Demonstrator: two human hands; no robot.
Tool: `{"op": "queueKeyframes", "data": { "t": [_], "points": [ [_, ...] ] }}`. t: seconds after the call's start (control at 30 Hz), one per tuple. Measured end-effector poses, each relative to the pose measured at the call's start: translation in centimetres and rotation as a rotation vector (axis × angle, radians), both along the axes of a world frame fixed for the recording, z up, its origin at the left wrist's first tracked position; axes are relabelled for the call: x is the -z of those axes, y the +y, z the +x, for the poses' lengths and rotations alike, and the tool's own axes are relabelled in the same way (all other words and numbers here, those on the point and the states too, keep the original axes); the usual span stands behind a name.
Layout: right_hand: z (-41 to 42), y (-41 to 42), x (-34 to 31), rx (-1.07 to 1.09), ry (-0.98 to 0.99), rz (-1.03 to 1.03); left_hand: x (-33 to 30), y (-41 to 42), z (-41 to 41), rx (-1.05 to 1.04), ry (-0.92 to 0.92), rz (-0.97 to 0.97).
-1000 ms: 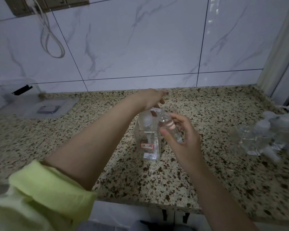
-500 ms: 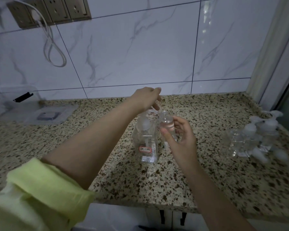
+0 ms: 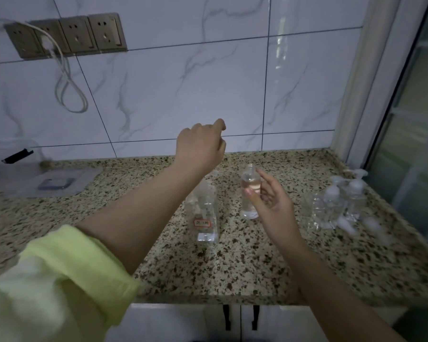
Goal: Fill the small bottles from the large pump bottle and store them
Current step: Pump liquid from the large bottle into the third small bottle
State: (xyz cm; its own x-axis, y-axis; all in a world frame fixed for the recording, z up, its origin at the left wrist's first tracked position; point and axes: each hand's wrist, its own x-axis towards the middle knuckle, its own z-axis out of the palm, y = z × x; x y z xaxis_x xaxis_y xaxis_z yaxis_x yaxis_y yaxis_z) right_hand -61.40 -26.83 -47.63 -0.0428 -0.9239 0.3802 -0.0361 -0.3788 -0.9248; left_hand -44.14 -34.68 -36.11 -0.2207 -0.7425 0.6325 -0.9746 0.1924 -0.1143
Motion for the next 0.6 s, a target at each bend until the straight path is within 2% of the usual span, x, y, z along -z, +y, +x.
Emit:
{"op": "queueKeyframes", "data": {
  "t": [0.13, 0.27, 0.43, 0.6],
  "points": [
    [-1.0, 0.3, -0.5, 0.011, 0.018, 0.025, -0.2, 0.1, -0.4, 0.043, -0.132, -0.152],
    [-1.9, 0.8, -0.8, 0.043, 0.049, 0.041, -0.8, 0.4, -0.7, 0.038, -0.112, -0.2],
    [-3.2, 1.5, -1.0, 0.051, 0.061, 0.062, -1.2, 1.5, -2.0, 0.129, -0.032, -0.178],
    [-4.5, 2.5, -0.8, 0.06, 0.127, 0.088, -0.7, 3.4, -3.5, 0.294, -0.075, -0.144]
  ]
}}
